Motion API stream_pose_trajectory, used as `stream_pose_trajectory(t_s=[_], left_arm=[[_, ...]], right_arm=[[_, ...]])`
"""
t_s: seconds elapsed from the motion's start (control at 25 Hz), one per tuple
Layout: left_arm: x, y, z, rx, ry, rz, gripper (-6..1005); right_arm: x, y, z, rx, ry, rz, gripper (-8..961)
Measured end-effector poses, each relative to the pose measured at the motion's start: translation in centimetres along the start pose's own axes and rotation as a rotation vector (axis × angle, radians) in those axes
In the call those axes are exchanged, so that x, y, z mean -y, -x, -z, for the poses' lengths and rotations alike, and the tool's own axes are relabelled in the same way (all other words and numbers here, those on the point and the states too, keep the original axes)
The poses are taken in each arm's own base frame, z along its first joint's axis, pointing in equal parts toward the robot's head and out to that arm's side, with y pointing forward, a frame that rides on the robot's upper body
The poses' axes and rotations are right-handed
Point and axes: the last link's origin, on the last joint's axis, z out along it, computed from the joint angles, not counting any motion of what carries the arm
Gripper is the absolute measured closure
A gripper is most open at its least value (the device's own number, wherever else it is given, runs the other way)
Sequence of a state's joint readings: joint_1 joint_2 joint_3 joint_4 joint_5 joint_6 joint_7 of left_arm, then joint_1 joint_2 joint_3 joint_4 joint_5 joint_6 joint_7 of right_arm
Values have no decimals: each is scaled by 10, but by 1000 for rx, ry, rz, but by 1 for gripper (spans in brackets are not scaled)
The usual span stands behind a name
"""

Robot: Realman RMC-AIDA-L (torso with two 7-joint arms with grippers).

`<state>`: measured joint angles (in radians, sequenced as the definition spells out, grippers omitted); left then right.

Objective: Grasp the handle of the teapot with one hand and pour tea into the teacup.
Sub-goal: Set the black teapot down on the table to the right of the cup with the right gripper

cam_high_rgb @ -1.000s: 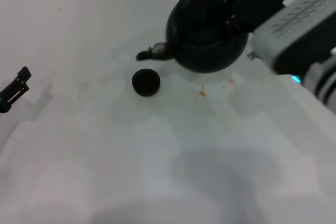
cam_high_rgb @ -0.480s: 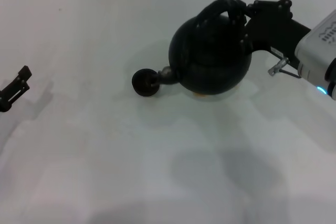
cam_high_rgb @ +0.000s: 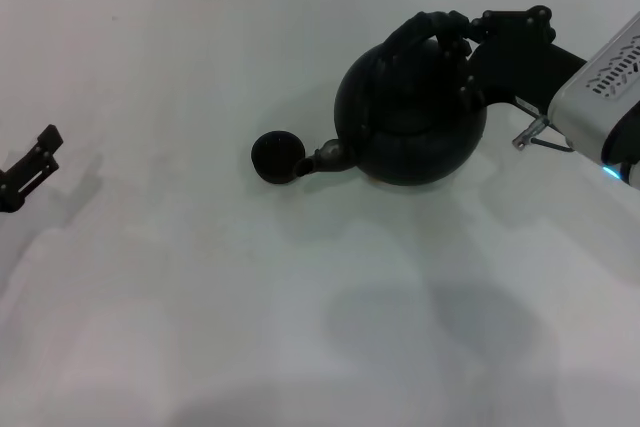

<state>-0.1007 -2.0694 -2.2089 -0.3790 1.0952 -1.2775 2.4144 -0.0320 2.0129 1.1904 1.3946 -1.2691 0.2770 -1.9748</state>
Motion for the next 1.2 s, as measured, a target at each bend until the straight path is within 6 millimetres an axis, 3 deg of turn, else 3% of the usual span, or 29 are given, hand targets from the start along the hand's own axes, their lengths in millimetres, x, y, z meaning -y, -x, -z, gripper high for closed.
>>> stream_pose_trajectory(t_s=[0.4,1.2], left_arm=[[0,-1,-1,0,1,-2,138],[0,1,0,6,1,3,138]], right_arm=[[4,-12,-2,-21,10,-43,843],[6,-16,-3,-17,29,-55,816]])
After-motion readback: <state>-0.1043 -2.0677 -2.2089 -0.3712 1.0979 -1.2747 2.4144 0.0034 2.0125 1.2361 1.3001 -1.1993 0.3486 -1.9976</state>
